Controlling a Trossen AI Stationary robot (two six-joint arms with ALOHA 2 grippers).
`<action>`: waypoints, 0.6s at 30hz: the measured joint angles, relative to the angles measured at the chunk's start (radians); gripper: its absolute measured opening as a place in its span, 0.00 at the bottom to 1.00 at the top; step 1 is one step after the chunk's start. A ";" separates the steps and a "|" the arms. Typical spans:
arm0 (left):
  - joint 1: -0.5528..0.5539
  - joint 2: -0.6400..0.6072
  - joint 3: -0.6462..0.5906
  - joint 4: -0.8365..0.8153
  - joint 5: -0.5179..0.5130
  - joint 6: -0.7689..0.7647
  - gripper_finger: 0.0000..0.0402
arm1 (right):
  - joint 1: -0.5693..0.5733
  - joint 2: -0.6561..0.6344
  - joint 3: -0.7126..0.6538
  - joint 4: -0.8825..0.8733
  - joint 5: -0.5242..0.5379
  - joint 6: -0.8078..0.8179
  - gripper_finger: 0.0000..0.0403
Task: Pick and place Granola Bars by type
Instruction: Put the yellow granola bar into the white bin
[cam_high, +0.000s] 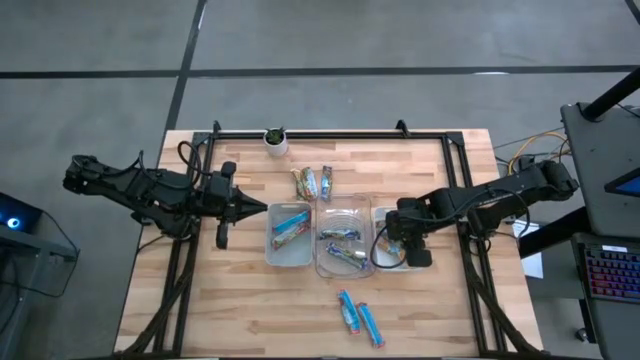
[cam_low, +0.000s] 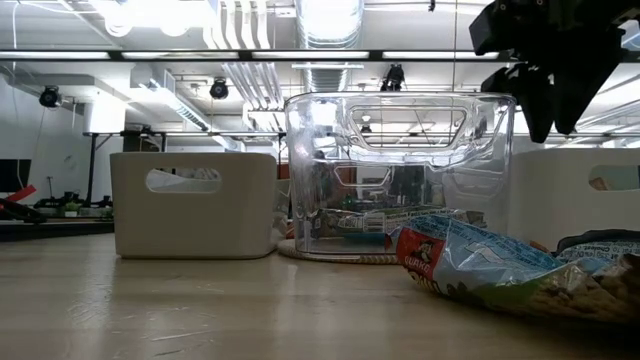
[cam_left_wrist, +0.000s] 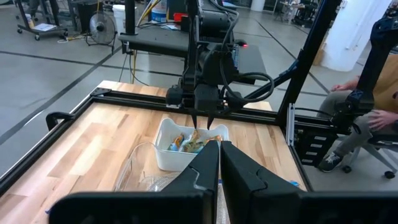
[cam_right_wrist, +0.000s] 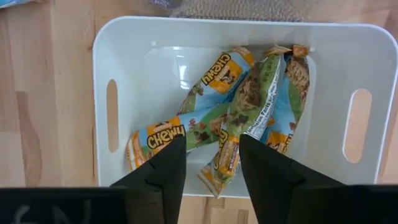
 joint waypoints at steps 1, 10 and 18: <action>0.000 0.000 0.000 0.000 0.000 0.000 0.00 | 0.000 0.000 0.001 0.000 0.000 0.008 0.35; 0.000 0.000 0.000 0.000 0.000 0.000 0.00 | 0.039 0.000 0.079 -0.001 -0.030 0.100 0.18; 0.000 0.000 0.000 0.000 0.000 0.006 0.00 | 0.108 0.018 0.228 0.006 -0.016 0.223 0.03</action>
